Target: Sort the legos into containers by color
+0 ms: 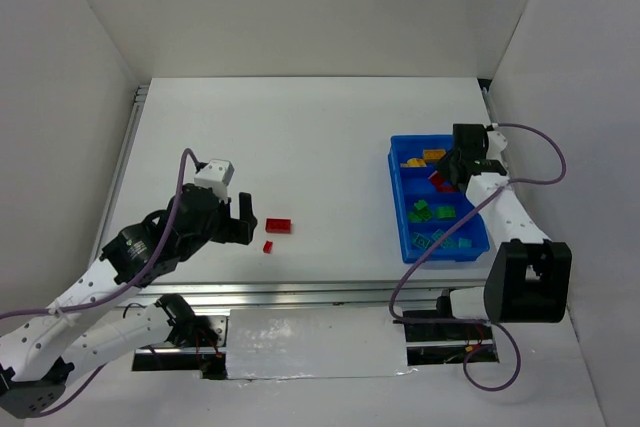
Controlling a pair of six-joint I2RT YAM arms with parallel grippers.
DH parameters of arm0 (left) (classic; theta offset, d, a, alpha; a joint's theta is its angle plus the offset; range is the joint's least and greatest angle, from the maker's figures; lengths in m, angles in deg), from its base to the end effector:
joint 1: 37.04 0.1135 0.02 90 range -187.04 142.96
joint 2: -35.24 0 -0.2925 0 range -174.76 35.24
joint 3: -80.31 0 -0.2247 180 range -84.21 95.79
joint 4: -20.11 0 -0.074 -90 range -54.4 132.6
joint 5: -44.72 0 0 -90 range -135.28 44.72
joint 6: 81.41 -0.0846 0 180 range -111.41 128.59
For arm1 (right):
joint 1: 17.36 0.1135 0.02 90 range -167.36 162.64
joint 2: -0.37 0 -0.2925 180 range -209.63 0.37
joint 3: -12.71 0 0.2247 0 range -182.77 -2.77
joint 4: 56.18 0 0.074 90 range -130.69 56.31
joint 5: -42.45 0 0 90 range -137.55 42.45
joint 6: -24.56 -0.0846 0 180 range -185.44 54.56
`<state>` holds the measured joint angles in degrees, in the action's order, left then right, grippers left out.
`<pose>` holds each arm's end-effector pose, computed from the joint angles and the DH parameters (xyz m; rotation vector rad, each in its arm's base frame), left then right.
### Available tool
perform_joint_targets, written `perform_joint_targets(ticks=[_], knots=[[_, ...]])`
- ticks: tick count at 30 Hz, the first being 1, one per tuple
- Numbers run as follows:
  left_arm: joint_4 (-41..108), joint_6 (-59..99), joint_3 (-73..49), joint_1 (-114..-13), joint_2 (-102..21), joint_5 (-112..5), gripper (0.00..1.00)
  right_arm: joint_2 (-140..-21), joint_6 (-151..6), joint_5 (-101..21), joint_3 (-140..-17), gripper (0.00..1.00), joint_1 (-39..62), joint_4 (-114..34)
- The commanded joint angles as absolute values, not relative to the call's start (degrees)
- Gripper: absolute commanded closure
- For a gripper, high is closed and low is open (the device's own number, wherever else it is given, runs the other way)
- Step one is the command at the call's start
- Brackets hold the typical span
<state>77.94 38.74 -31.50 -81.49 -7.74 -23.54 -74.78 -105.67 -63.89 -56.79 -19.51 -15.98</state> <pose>0.1203 -0.0741 0.3264 0.0425 2.1174 -0.3768 0.2756 -0.0342 0.2628 0.9672 2.1201 -0.0079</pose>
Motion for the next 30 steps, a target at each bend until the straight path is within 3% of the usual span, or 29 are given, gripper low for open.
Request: perform_joint_targets(ticks=[1, 7, 9, 10, 11, 13, 19, 20, 24, 30], knots=[[76.0, 38.6, -32.1, -81.8, -7.7, -23.8, 0.00, -76.4, -107.5, -64.2, -59.1, 1.00, -19.9, -19.4], [76.5, 38.2, -31.6, -81.8, -10.1, -23.7, 0.00, -82.1, -108.7, -64.6, -61.3, 0.95, -19.9, -20.7], [76.4, 38.0, -31.5, -81.8, -10.3, -24.1, 0.00, -83.1, -108.7, -64.2, -62.0, 0.88, -19.9, -20.6], [76.2, 37.8, -31.6, -81.8, -10.2, -24.4, 0.00, -83.5, -108.6, -63.9, -62.4, 0.82, -19.9, -20.7], [76.1, 37.6, -31.6, -81.8, -9.9, -24.6, 0.00, -83.7, -108.2, -63.1, -62.4, 0.64, -19.9, -21.2], [75.8, 37.3, -31.7, -81.8, -9.2, -25.4, 0.00, -83.7, -108.2, -62.8, -62.5, 0.44, -19.9, -21.1], [75.4, 37.2, -32.0, -81.8, -7.3, -25.9, 0.00, -79.6, -108.0, -62.7, -61.7, 0.27, -18.9, -20.1], [75.4, 37.2, -31.9, -81.8, -7.0, -25.8, 0.00, -78.6, -107.9, -63.5, -61.7, 0.01, -18.3, -20.0], [76.2, 38.5, -31.6, -81.8, -6.1, -23.6, 0.01, -74.0, -106.1, -66.4, -64.5, 0.00, -12.9, -17.2], [83.6, 47.7, -29.5, -80.3, -3.5, -7.7, 0.01, -70.2, -102.0, -71.5, -67.6, 0.00, 10.9, -12.5]])
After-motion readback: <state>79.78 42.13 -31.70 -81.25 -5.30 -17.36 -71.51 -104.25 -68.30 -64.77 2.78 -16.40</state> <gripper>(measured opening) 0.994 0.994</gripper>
